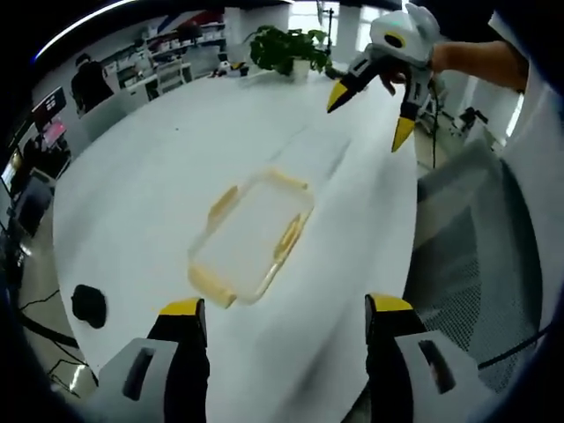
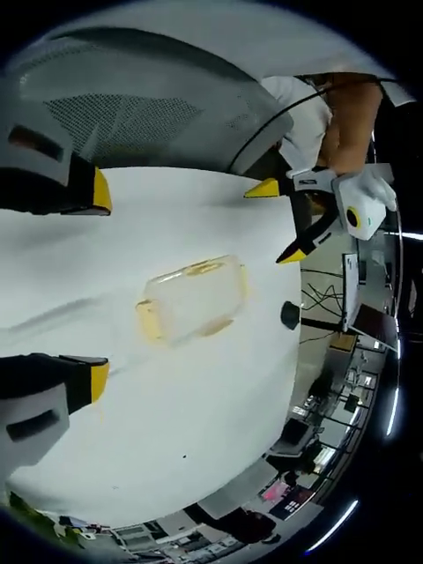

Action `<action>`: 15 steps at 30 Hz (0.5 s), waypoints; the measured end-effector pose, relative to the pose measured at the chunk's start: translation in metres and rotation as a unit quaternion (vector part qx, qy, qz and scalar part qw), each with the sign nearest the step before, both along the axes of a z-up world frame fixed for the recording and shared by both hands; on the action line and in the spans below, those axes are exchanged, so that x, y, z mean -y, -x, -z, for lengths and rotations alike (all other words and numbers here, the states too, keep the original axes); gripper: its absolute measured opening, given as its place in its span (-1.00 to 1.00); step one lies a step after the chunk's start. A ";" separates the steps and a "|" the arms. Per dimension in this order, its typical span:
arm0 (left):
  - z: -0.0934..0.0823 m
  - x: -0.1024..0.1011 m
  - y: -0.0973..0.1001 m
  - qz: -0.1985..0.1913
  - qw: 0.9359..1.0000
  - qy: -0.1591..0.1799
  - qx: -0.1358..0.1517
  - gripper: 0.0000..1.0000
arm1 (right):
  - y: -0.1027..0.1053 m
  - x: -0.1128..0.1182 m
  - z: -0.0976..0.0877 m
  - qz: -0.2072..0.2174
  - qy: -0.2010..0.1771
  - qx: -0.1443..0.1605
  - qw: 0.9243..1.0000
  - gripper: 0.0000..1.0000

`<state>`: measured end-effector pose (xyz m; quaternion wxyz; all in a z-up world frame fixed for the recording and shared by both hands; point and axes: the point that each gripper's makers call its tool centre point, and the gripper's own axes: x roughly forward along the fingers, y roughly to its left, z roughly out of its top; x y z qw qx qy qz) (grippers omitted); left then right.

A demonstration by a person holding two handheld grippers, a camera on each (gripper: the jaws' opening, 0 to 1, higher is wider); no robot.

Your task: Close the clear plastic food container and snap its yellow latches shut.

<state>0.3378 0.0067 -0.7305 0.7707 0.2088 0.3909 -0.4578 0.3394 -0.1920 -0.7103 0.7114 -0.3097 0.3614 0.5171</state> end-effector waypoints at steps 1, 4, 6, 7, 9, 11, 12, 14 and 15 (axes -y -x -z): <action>0.001 0.000 -0.001 0.002 1.000 -0.003 -0.001 0.43 | -0.001 -0.001 0.001 -0.002 0.003 0.000 1.000 0.24; 0.005 -0.003 -0.003 0.012 1.000 -0.015 0.003 0.43 | -0.003 -0.004 0.002 -0.011 0.007 0.001 1.000 0.20; 0.008 -0.005 -0.004 0.018 1.000 -0.022 0.003 0.42 | -0.004 -0.006 0.002 -0.014 0.008 0.001 1.000 0.19; 0.009 -0.007 -0.005 0.020 1.000 -0.024 0.003 0.42 | -0.004 -0.007 0.003 -0.017 0.009 0.002 1.000 0.19; 0.011 -0.009 -0.007 0.024 0.999 -0.030 0.005 0.42 | -0.005 -0.009 0.005 -0.022 0.013 0.002 1.000 0.18; 0.013 -0.010 -0.010 0.026 0.999 -0.031 0.005 0.39 | -0.005 -0.009 0.007 -0.029 0.019 0.001 0.999 0.19; 0.013 -0.011 -0.011 0.027 0.999 -0.032 0.006 0.37 | -0.006 -0.011 0.008 -0.037 0.023 0.005 0.999 0.20; 0.014 -0.012 -0.014 0.028 0.999 -0.031 0.006 0.37 | -0.007 -0.012 0.009 -0.042 0.028 0.003 0.999 0.18; 0.014 -0.012 -0.015 0.030 0.999 -0.034 0.007 0.34 | -0.008 -0.013 0.010 -0.044 0.028 0.003 0.999 0.17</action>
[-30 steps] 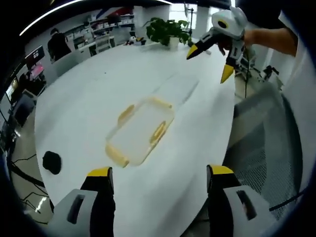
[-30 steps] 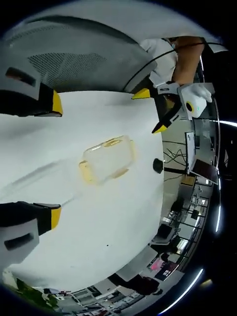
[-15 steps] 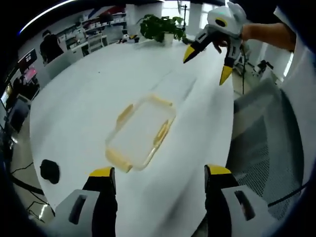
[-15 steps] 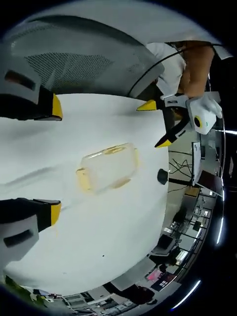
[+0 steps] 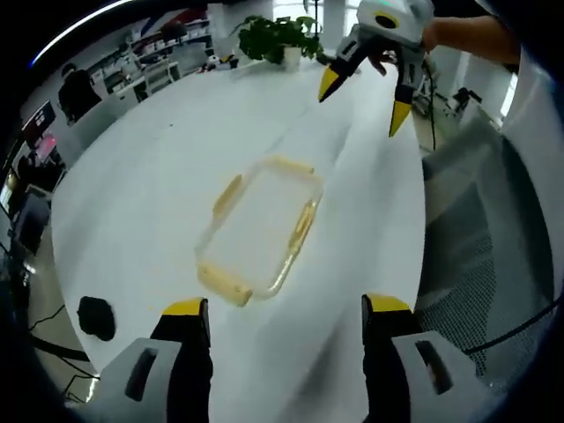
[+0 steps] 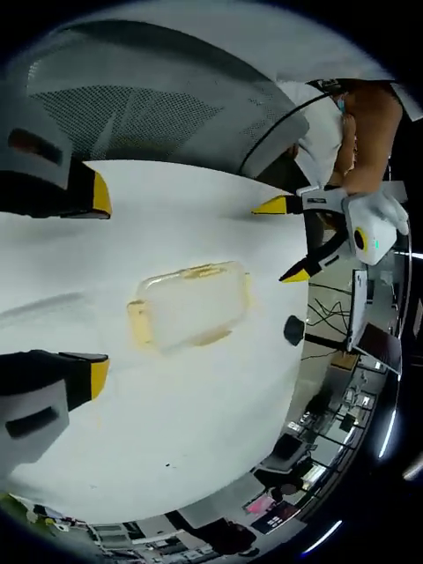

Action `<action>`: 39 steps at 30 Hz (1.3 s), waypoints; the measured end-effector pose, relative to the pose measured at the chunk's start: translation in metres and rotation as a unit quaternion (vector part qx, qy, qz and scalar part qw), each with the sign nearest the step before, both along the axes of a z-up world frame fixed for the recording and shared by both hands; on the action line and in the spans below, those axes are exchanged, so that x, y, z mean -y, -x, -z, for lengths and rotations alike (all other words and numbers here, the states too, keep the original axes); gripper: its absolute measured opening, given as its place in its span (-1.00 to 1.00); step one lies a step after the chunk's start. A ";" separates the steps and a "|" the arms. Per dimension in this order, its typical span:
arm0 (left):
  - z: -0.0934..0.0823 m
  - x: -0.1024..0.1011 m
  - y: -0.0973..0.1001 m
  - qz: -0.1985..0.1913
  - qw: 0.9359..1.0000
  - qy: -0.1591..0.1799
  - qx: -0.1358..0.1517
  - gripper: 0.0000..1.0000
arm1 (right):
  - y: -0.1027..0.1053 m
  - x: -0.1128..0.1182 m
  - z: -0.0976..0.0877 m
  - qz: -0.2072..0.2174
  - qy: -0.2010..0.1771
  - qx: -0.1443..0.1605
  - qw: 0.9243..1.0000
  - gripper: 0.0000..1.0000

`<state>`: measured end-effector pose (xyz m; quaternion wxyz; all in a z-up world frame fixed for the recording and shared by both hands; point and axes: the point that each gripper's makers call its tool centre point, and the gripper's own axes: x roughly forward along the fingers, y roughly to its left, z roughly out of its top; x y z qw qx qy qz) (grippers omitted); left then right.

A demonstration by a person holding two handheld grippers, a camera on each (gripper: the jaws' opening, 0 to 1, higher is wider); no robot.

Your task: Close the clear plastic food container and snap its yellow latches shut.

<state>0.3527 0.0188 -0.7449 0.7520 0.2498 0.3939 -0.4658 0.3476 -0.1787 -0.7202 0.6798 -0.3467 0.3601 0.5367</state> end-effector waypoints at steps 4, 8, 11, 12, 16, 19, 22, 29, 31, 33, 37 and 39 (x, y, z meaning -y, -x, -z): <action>0.002 -0.001 -0.004 0.010 1.000 -0.010 0.003 0.32 | -0.005 -0.005 0.001 -0.008 0.003 0.000 1.000 0.14; 0.007 -0.003 -0.008 0.021 1.000 -0.018 0.001 0.32 | -0.010 -0.009 0.004 -0.020 0.010 0.000 1.000 0.16; 0.011 -0.005 -0.011 0.032 0.999 -0.027 0.002 0.32 | -0.014 -0.015 0.005 -0.025 0.009 -0.002 1.000 0.17; 0.012 -0.005 -0.012 0.035 0.999 -0.029 0.001 0.32 | -0.015 -0.016 0.005 -0.027 0.008 -0.002 1.000 0.18; 0.015 -0.007 -0.015 0.048 0.998 -0.040 0.002 0.31 | -0.018 -0.019 0.010 -0.040 0.016 -0.003 0.999 0.17; 0.017 -0.008 -0.018 0.055 0.997 -0.045 0.001 0.29 | -0.024 -0.021 0.013 -0.044 0.017 -0.003 0.999 0.17; 0.019 -0.008 -0.021 0.062 0.997 -0.049 0.001 0.29 | -0.028 -0.023 0.016 -0.049 0.021 -0.003 0.999 0.15; 0.022 -0.008 -0.029 0.083 0.995 -0.059 0.000 0.28 | -0.033 -0.025 0.027 -0.066 0.037 -0.011 0.997 0.14; 0.025 -0.010 -0.031 0.091 0.994 -0.068 0.002 0.27 | -0.034 -0.027 0.028 -0.070 0.037 -0.012 0.997 0.14; 0.026 -0.012 -0.033 0.102 0.991 -0.082 0.004 0.24 | -0.036 -0.028 0.031 -0.073 0.039 -0.013 0.997 0.14; 0.026 -0.011 -0.038 0.101 0.992 -0.077 0.004 0.22 | -0.039 -0.030 0.035 -0.073 0.040 -0.018 0.996 0.14; 0.027 -0.010 -0.039 0.105 0.991 -0.078 0.005 0.21 | -0.041 -0.030 0.039 -0.077 0.044 -0.021 0.996 0.14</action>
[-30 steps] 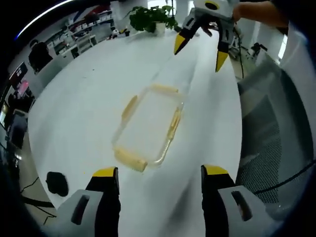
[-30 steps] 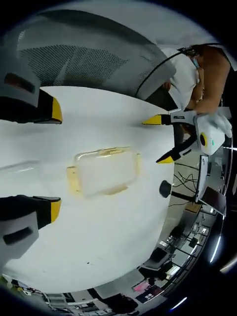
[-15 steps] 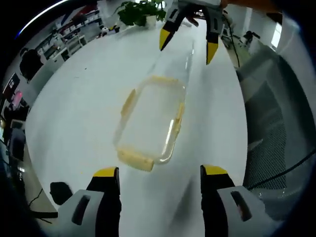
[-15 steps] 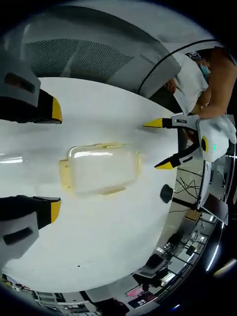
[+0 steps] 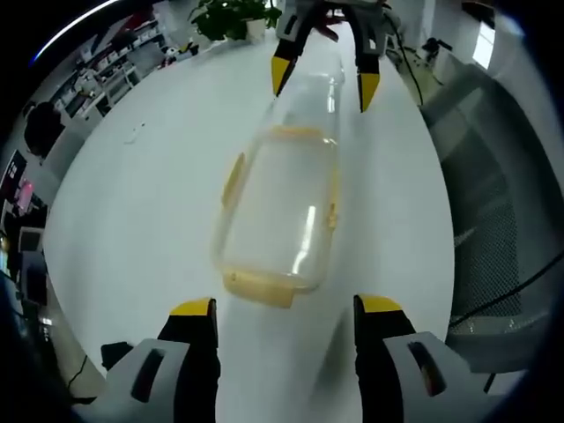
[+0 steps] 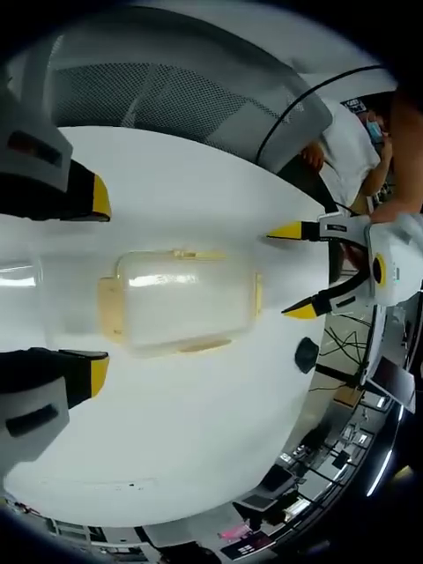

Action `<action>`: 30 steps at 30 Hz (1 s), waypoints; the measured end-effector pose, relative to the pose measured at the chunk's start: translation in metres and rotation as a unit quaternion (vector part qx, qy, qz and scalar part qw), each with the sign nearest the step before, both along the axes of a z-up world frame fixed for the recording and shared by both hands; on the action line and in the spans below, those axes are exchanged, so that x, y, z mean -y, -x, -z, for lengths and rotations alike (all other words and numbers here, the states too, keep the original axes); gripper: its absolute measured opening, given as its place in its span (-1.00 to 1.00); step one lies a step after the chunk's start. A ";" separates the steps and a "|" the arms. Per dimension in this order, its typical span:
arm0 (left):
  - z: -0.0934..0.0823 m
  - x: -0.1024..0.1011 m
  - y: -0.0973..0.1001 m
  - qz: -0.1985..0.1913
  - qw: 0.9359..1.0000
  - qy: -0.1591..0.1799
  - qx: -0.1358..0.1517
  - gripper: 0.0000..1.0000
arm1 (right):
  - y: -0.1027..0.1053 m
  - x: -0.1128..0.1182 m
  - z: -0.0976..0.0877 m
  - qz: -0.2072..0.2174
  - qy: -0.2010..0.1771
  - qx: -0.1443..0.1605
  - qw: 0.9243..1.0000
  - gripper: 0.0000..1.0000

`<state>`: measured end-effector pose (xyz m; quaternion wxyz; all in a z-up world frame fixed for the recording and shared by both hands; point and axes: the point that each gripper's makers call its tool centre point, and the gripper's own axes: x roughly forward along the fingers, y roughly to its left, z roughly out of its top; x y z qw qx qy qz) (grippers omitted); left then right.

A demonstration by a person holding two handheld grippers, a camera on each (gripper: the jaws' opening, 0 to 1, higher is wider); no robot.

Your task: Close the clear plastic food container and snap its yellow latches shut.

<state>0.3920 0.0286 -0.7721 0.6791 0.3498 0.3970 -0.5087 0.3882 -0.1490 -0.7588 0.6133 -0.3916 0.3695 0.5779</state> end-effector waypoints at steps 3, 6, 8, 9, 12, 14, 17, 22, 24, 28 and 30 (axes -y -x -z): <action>0.004 0.000 -0.003 0.009 1.000 -0.006 0.001 0.19 | -0.002 0.000 0.004 -0.006 0.006 0.000 1.000 0.14; 0.006 0.001 -0.005 0.015 1.000 -0.006 0.001 0.17 | -0.005 -0.002 0.008 -0.007 0.008 -0.002 1.000 0.14; 0.007 0.001 -0.008 0.021 1.000 -0.011 0.004 0.17 | -0.006 -0.002 0.011 -0.010 0.015 -0.004 1.000 0.13; 0.008 0.000 -0.009 0.025 1.000 -0.014 0.005 0.16 | -0.007 -0.002 0.012 -0.013 0.019 -0.003 1.000 0.12; 0.009 0.001 -0.014 0.029 0.999 -0.018 0.009 0.14 | -0.008 -0.005 0.015 -0.019 0.022 -0.004 1.000 0.12; 0.010 0.001 -0.015 0.035 0.999 -0.022 0.011 0.12 | -0.009 -0.006 0.018 -0.023 0.027 -0.002 0.999 0.12; 0.013 0.002 -0.017 0.043 0.999 -0.027 0.012 0.09 | -0.011 -0.007 0.022 -0.024 0.032 -0.003 0.999 0.11; 0.022 -0.001 -0.017 0.062 0.997 -0.042 0.009 0.03 | -0.012 -0.011 0.027 -0.024 0.037 -0.011 0.999 0.09; 0.024 -0.002 -0.018 0.063 0.997 -0.043 0.008 0.02 | -0.014 -0.010 0.029 -0.025 0.043 -0.011 0.999 0.08; 0.025 -0.001 -0.020 0.061 0.997 -0.039 0.004 0.02 | -0.016 -0.008 0.033 -0.026 0.050 -0.011 0.998 0.07; 0.027 -0.001 -0.019 0.064 0.997 -0.038 0.000 0.02 | -0.016 -0.008 0.035 -0.025 0.053 -0.014 0.998 0.07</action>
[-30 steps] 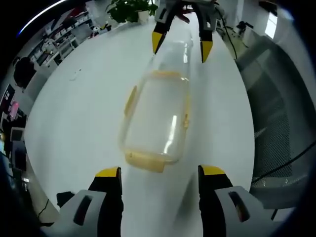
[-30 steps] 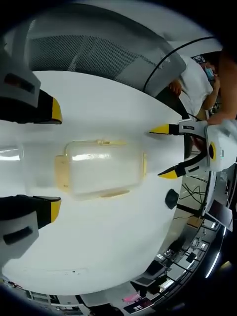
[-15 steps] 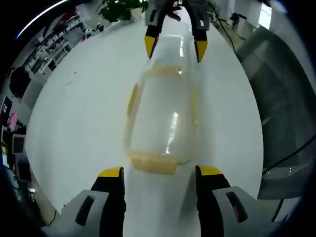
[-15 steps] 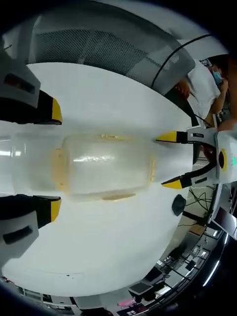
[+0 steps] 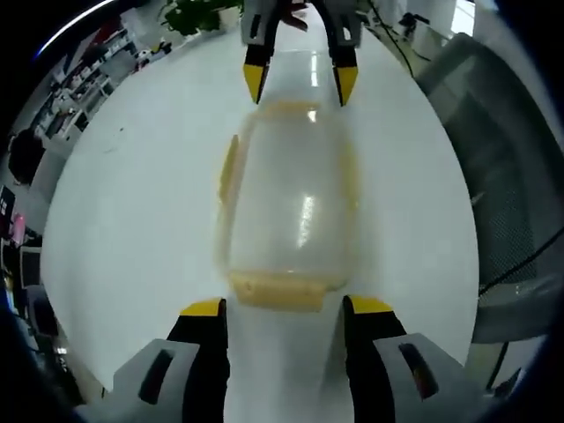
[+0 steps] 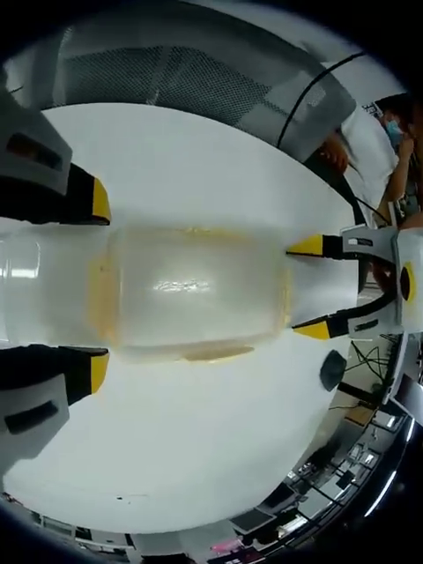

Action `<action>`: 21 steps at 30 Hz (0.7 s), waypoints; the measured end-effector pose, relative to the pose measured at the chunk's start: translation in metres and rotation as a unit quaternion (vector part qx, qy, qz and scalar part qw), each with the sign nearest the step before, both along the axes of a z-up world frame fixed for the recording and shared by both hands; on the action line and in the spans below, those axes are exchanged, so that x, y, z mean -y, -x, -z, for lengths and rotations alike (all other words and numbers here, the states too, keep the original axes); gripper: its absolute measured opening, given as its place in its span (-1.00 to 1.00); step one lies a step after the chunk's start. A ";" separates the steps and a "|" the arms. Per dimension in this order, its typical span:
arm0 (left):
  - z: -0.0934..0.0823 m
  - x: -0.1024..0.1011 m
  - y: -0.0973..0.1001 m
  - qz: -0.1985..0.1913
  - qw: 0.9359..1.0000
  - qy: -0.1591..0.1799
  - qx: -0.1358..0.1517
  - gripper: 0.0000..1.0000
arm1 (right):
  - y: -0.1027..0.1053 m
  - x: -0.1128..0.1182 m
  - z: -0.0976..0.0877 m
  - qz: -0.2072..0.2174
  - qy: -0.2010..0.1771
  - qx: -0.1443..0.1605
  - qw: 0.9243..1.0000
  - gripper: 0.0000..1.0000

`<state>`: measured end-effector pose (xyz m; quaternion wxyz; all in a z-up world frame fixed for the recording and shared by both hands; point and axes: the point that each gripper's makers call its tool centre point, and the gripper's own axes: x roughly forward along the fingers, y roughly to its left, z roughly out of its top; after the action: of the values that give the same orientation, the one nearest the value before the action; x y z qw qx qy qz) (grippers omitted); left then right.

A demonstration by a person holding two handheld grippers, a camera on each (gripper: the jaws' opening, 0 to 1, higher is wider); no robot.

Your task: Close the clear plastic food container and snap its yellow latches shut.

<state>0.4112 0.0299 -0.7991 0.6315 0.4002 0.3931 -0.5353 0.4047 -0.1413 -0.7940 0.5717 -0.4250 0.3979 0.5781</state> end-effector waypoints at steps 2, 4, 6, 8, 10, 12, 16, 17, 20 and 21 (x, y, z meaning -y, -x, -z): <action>0.001 0.000 -0.001 0.002 1.000 0.000 0.000 0.02 | -0.001 0.000 0.002 -0.001 0.004 -0.001 1.000 0.06; 0.002 0.000 -0.002 0.002 1.000 0.001 -0.002 0.02 | -0.002 0.002 0.004 0.000 0.009 -0.002 1.000 0.06; 0.002 0.002 -0.003 0.002 1.000 0.006 -0.001 0.02 | -0.002 0.003 0.006 -0.001 0.011 -0.004 1.000 0.05; 0.003 0.004 -0.003 0.002 1.000 0.010 -0.005 0.01 | -0.002 0.004 0.008 -0.001 0.015 -0.007 1.000 0.05; 0.003 0.006 -0.003 0.001 1.000 0.017 -0.013 -0.02 | -0.002 0.005 0.010 0.000 0.018 -0.009 1.000 0.05; 0.003 0.007 -0.003 0.001 1.000 0.019 -0.016 -0.03 | -0.004 0.006 0.011 -0.002 0.020 -0.009 1.000 0.03; 0.003 0.008 -0.003 0.007 0.999 0.024 -0.021 -0.05 | -0.006 0.006 0.014 -0.001 0.022 -0.009 1.000 -0.02; 0.004 0.008 -0.001 0.008 0.999 0.026 -0.026 -0.08 | -0.006 0.006 0.014 -0.003 0.024 -0.010 1.000 -0.03; 0.003 0.008 -0.001 0.010 0.999 0.033 -0.033 -0.16 | -0.006 0.004 0.013 -0.002 0.020 -0.014 1.000 -0.05; 0.003 0.009 -0.001 0.012 0.999 0.034 -0.032 -0.18 | -0.006 0.004 0.014 -0.002 0.019 -0.014 1.000 -0.06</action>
<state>0.4121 0.0214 -0.8019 0.6251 0.3658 0.3900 -0.5687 0.4111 -0.1452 -0.8076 0.5567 -0.4290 0.4158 0.5772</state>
